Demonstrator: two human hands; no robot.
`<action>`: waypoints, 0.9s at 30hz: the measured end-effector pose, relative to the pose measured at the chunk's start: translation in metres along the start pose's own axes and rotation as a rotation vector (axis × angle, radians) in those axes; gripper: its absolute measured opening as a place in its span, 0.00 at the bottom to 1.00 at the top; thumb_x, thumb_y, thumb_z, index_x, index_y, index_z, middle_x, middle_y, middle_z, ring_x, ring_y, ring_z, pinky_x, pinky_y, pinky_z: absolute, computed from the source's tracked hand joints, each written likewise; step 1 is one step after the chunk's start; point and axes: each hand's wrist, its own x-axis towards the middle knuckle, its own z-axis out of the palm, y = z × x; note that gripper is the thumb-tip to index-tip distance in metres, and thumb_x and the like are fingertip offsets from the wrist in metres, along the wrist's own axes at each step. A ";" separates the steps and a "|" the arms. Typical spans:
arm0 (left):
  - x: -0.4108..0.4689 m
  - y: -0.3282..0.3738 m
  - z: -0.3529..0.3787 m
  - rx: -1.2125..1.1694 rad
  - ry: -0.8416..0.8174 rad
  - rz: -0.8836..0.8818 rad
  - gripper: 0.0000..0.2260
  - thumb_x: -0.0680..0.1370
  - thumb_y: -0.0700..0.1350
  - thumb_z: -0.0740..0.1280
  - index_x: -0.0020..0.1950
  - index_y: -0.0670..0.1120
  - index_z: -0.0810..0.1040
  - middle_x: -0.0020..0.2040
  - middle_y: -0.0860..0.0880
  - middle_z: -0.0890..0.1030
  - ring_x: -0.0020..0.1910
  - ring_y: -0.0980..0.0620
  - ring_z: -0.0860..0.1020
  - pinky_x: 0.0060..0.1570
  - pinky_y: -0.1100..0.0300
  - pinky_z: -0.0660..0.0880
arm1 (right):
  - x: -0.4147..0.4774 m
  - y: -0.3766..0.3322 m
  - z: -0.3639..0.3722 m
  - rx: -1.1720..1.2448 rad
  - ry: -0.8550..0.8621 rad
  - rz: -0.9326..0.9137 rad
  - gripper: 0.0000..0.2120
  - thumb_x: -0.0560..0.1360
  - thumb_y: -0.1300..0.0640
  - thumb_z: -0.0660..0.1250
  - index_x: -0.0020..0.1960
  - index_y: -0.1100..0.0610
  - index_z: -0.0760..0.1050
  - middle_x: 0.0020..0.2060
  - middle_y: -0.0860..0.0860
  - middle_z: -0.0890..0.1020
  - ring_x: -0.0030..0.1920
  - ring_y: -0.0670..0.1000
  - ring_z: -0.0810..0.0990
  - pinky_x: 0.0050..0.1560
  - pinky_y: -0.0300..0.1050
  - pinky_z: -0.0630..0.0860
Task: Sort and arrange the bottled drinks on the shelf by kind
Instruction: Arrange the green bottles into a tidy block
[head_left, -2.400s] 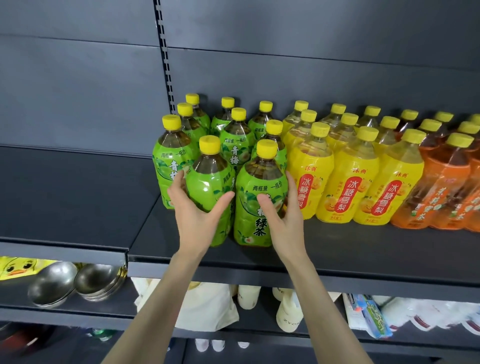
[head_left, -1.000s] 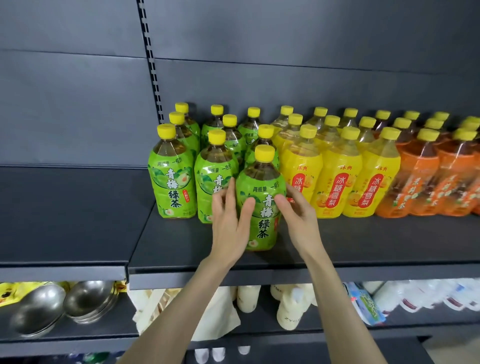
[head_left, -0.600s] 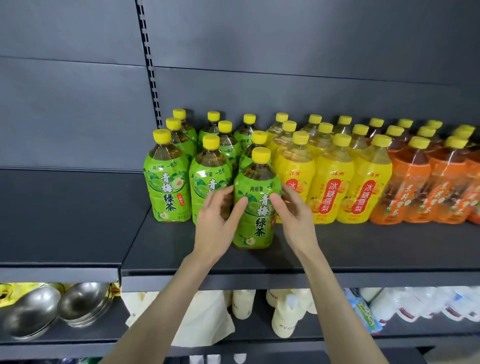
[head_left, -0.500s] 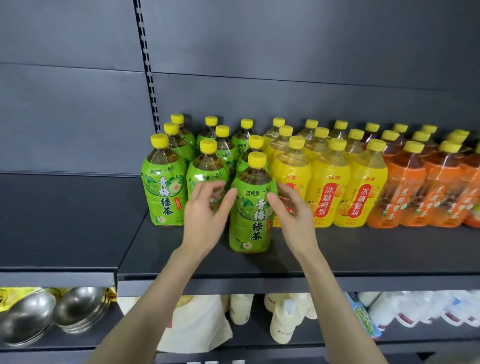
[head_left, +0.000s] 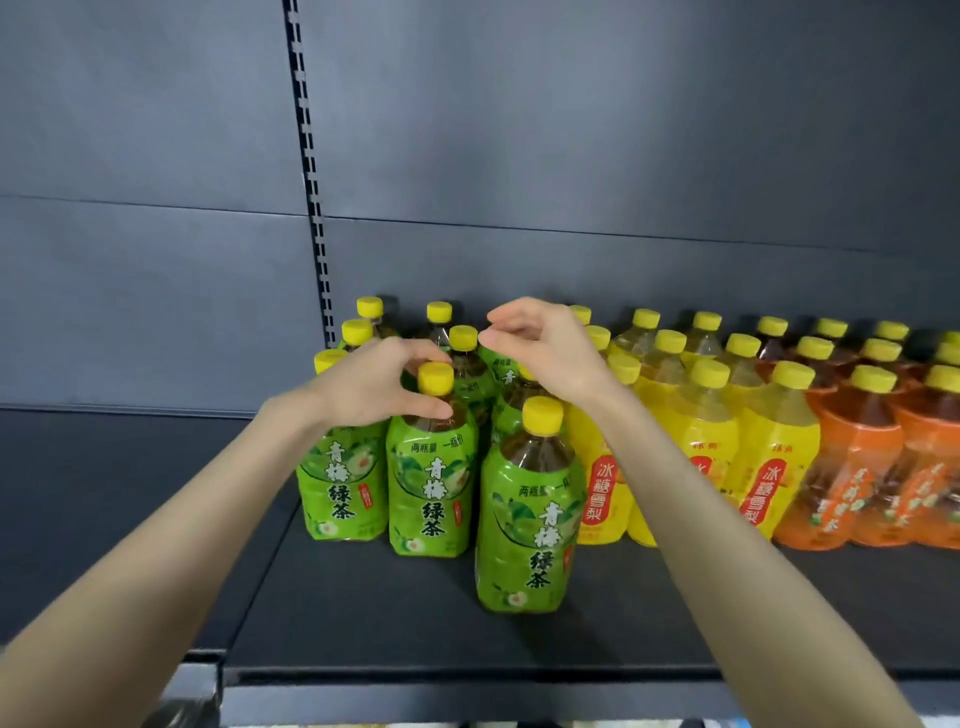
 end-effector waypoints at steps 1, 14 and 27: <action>0.004 -0.002 -0.003 -0.011 -0.026 0.021 0.21 0.68 0.51 0.77 0.58 0.46 0.79 0.53 0.51 0.82 0.52 0.56 0.78 0.48 0.70 0.69 | 0.013 0.002 0.002 -0.059 -0.054 0.019 0.14 0.72 0.57 0.73 0.57 0.59 0.79 0.52 0.56 0.84 0.52 0.51 0.82 0.59 0.44 0.75; 0.014 -0.007 -0.012 -0.009 -0.108 0.104 0.10 0.67 0.51 0.77 0.40 0.52 0.77 0.36 0.49 0.81 0.38 0.51 0.79 0.44 0.51 0.76 | 0.082 0.016 0.023 -0.309 -0.385 0.152 0.23 0.69 0.56 0.77 0.61 0.60 0.77 0.51 0.58 0.83 0.49 0.57 0.84 0.49 0.49 0.82; 0.006 -0.014 0.003 -0.052 0.090 0.088 0.23 0.66 0.51 0.78 0.58 0.47 0.79 0.43 0.46 0.84 0.42 0.49 0.82 0.47 0.51 0.78 | 0.089 0.010 0.037 -0.210 -0.425 0.116 0.23 0.69 0.61 0.76 0.62 0.64 0.75 0.52 0.58 0.83 0.42 0.47 0.81 0.47 0.43 0.82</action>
